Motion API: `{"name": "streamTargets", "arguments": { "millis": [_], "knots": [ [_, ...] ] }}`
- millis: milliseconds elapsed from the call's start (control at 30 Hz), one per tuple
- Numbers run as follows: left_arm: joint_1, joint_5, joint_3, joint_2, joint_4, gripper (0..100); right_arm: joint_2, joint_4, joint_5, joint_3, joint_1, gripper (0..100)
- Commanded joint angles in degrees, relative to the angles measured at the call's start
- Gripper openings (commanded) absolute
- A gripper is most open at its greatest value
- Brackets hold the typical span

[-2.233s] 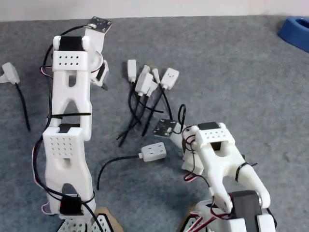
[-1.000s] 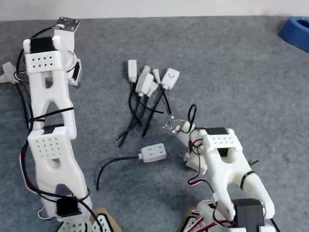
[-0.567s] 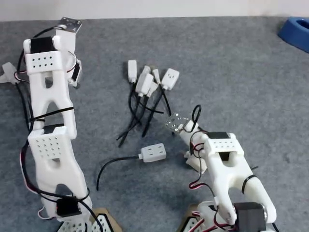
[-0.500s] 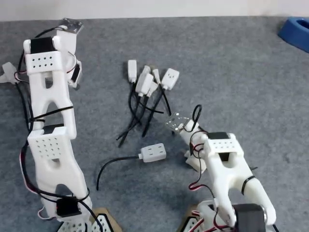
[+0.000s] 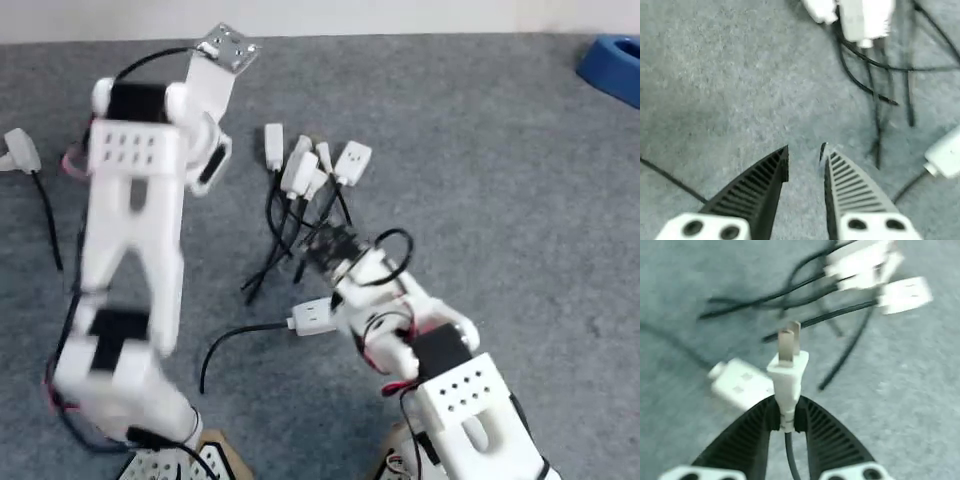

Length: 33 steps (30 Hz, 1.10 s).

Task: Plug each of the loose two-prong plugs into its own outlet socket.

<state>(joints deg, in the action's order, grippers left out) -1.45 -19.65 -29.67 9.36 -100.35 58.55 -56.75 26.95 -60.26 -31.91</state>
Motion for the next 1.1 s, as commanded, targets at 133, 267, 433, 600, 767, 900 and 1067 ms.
{"name": "streamTargets", "arguments": {
  "millis": [133,267,433,600,767,900,1067],
  "knots": [
    [-3.1,-2.2,49.4,-43.6,20.1,12,7.2,-6.7,2.1,0.1,-12.7,0.6],
    [-6.8,-4.1,71.5,-66.3,30.2,13,8.8,-2.4,-1.6,-0.4,-13.5,0.6],
    [-7.0,-1.7,91.5,-95.9,33.5,25,1.9,5.5,-5.4,-1.2,-17.2,0.6],
    [-6.7,-1.5,97.6,-115.0,26.8,27,-10.8,14.5,-5.5,-2.9,-18.5,0.6],
    [-6.5,-1.8,98.3,-111.8,25.2,27,-18.7,18.9,-9.0,-2.5,-17.8,0.6],
    [-2.3,-1.8,98.8,-112.0,25.3,27,-18.6,19.0,-15.6,-0.7,-13.4,0.6],
    [3.6,-1.8,101.9,-111.8,28.5,27,-14.3,17.3,-21.8,0.1,-11.9,0.6]
  ]
}}
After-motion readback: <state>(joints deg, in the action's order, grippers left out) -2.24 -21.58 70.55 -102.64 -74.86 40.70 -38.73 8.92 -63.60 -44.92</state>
